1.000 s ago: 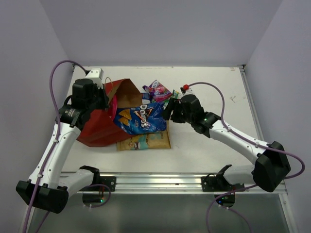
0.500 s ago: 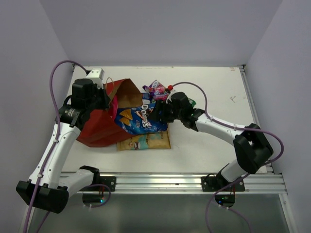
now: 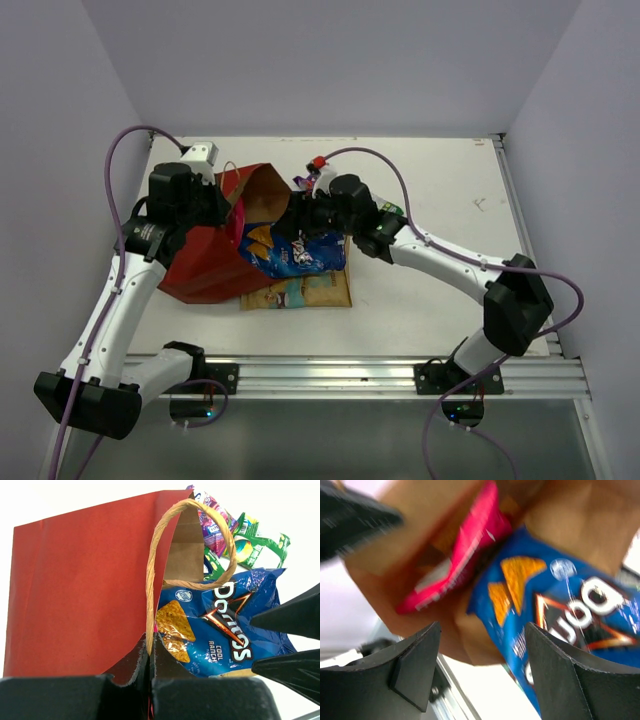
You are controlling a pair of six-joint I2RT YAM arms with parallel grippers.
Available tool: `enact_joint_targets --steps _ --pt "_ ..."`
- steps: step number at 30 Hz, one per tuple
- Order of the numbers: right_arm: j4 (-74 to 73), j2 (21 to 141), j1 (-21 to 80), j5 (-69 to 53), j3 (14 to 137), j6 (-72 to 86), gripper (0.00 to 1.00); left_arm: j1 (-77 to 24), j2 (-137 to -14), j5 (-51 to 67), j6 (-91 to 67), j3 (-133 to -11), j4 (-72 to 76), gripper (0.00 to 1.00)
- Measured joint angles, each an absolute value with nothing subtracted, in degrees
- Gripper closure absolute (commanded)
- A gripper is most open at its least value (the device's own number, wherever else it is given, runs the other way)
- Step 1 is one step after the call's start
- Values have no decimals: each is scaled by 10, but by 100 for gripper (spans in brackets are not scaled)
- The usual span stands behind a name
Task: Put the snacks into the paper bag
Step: Adjust the snack in the paper bag.
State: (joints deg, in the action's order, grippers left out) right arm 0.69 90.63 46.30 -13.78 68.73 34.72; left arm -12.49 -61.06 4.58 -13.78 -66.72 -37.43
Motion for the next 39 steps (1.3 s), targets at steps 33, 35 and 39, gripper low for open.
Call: enact_joint_targets --steps 33,35,39 --pt "44 1159 536 -95 908 455 100 -125 -585 25 -129 -644 -361 100" --pt "49 1135 532 -96 881 458 100 -125 -581 20 -129 -642 -362 100" --pt "56 1087 515 -98 843 463 100 -125 -578 8 -130 -638 -361 100"
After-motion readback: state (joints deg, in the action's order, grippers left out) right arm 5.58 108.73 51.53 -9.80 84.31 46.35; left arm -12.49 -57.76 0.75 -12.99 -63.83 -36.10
